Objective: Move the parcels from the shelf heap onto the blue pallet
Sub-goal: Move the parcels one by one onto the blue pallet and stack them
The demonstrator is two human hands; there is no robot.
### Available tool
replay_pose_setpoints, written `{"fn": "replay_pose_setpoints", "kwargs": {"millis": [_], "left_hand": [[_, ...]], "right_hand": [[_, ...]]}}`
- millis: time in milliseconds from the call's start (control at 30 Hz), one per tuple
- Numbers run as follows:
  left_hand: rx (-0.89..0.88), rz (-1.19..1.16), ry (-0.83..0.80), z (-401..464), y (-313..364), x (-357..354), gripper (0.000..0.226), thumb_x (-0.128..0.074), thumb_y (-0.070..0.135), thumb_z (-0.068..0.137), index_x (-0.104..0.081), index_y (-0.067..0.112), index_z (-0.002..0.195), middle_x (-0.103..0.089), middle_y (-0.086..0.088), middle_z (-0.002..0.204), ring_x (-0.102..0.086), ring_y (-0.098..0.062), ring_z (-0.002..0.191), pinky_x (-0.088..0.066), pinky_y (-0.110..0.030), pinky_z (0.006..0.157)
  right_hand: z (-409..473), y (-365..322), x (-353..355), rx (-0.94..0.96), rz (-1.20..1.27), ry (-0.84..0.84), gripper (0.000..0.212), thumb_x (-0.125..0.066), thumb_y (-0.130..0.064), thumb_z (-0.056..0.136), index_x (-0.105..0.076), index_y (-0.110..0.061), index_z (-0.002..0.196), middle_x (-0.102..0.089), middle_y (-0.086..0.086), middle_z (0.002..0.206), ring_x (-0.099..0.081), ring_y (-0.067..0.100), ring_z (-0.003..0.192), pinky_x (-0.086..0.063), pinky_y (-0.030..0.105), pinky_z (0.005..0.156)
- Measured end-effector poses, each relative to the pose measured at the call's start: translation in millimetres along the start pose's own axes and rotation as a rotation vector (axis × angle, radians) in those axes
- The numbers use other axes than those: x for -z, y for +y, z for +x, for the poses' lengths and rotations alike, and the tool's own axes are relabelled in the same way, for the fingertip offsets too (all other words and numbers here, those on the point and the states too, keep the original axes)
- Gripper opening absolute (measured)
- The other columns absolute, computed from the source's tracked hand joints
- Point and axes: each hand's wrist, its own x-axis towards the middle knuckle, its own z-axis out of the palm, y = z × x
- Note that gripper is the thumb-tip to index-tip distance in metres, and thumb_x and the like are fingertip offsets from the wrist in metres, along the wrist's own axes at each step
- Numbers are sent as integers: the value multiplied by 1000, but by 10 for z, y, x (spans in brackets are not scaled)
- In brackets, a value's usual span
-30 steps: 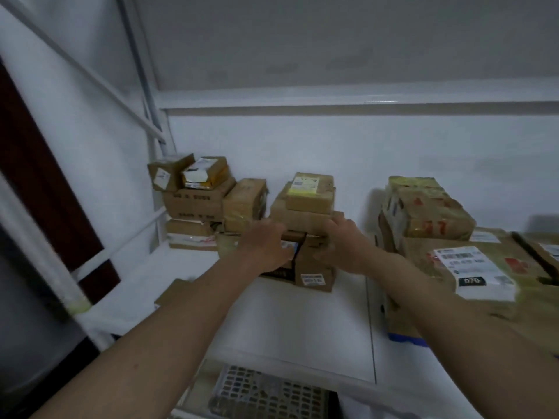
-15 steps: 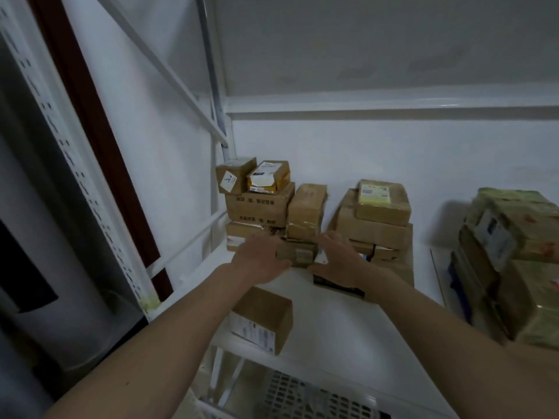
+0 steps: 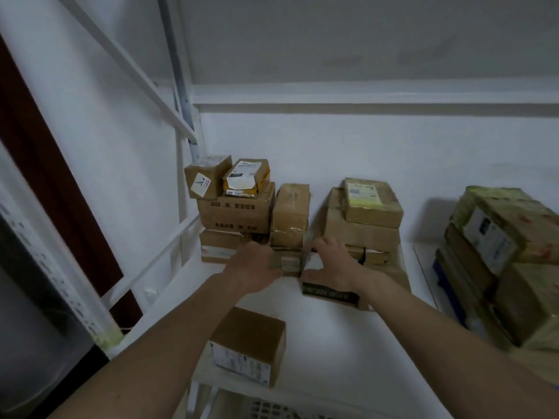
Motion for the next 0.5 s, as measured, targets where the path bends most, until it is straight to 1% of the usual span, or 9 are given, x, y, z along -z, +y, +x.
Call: {"fn": "replay_pose_setpoints", "kwargs": {"millis": [67,100,167,233,267,333,400,433,500], "left_hand": [[-5,27,-11,150,62,-16,15,-60,30,87,-66,17,87,-65,-4,92,-61,-22,84,-55,-40,78],[-6,29,-16,231,101,-23,17,-62,34,85,-66,19,92,-63,-5,100,-59,-23,90,-54,-41,81],[-17,36,-24,408,197,-36,36,-66,38,84,-62,21,115,-55,-4,121,-54,-24,106,-51,-41,90],[-30,35,-28,578,350,-14,50,-64,39,87,-51,18,131,-47,-4,131,-49,-24,117,-46,-38,95],[-42,21,-21,663,442,1,52,-63,39,89,-47,16,133,-47,-5,133,-49,-24,118,-45,-37,96],[-80,-17,-5,827,644,12,50,-61,38,91,-46,14,132,-51,-6,131,-51,-21,112,-46,-33,92],[-105,-50,-11,988,816,-17,52,-59,38,93,-42,12,136,-51,-6,132,-51,-19,112,-42,-27,85],[-98,-77,-28,1060,890,-39,56,-57,40,93,-39,13,139,-49,-6,136,-50,-19,115,-40,-25,85],[-81,-156,-57,1201,1002,-94,69,-56,51,90,-34,16,145,-45,-5,143,-48,-21,123,-40,-26,92]], "right_hand": [[65,98,58,-26,23,16,59,-62,-36,88,-39,-20,140,-37,8,142,-31,30,132,-31,38,106],[90,151,95,-43,35,30,57,-61,-33,90,-39,-19,140,-37,8,142,-31,29,132,-31,36,106],[150,280,168,-93,63,100,50,-60,-31,91,-43,-17,136,-40,9,137,-36,29,129,-34,35,103],[202,422,259,-150,78,232,40,-58,-32,92,-50,-13,126,-47,11,126,-44,28,119,-40,36,98],[220,495,317,-178,87,301,35,-57,-32,92,-52,-12,121,-49,10,122,-47,26,115,-42,35,95],[241,641,438,-213,112,429,25,-54,-27,94,-56,-10,114,-53,9,118,-50,24,111,-46,35,92],[264,802,537,-248,142,522,18,-48,-19,96,-58,-10,108,-56,10,114,-54,25,106,-50,40,89],[277,880,576,-271,157,554,17,-46,-15,96,-58,-10,107,-57,10,114,-56,26,104,-51,42,87],[308,1043,619,-317,193,596,21,-44,-9,95,-59,-8,109,-57,11,115,-55,26,103,-51,43,87]]}}
